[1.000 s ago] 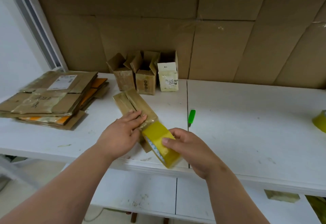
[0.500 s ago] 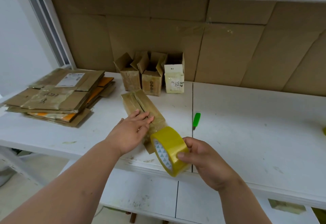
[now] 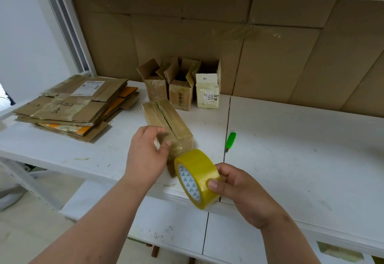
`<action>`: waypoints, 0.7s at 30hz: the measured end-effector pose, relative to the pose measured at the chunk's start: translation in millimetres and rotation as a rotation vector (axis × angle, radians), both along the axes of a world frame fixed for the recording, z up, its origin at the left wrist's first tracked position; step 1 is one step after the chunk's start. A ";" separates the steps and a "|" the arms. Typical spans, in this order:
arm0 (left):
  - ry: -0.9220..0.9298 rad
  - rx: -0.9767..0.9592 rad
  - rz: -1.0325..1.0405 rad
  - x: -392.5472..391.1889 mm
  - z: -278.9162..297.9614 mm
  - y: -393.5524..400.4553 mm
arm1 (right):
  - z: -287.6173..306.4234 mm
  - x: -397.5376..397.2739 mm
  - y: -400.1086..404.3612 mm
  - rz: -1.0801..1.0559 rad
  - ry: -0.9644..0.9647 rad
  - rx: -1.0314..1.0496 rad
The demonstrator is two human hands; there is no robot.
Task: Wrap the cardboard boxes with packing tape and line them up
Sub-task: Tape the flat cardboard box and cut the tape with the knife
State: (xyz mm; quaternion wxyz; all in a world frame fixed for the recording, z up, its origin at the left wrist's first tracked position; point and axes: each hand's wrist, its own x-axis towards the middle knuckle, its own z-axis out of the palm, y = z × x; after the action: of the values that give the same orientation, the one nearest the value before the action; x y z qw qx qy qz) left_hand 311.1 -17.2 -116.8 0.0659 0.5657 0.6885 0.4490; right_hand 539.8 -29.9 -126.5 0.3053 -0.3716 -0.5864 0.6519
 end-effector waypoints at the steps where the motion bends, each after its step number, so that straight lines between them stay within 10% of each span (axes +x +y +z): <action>1: -0.046 0.012 0.032 4.6 0.9 -3.8 | 0.3 1.2 0.6 0.000 -0.007 0.006; 13: -0.932 -0.263 0.013 42.3 0.3 -22.5 | 5.6 19.6 26.6 -0.072 -0.053 0.023; 21: -1.034 -0.230 -0.064 42.0 2.9 -27.2 | -18.9 15.5 97.9 -0.187 -1.062 0.506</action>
State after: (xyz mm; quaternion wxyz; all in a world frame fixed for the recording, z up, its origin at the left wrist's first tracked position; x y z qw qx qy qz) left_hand 353.1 -44.5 -114.0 0.4722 0.2803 0.5933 0.5885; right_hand 555.3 67.9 -145.4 0.1054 -0.6127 -0.7605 0.1871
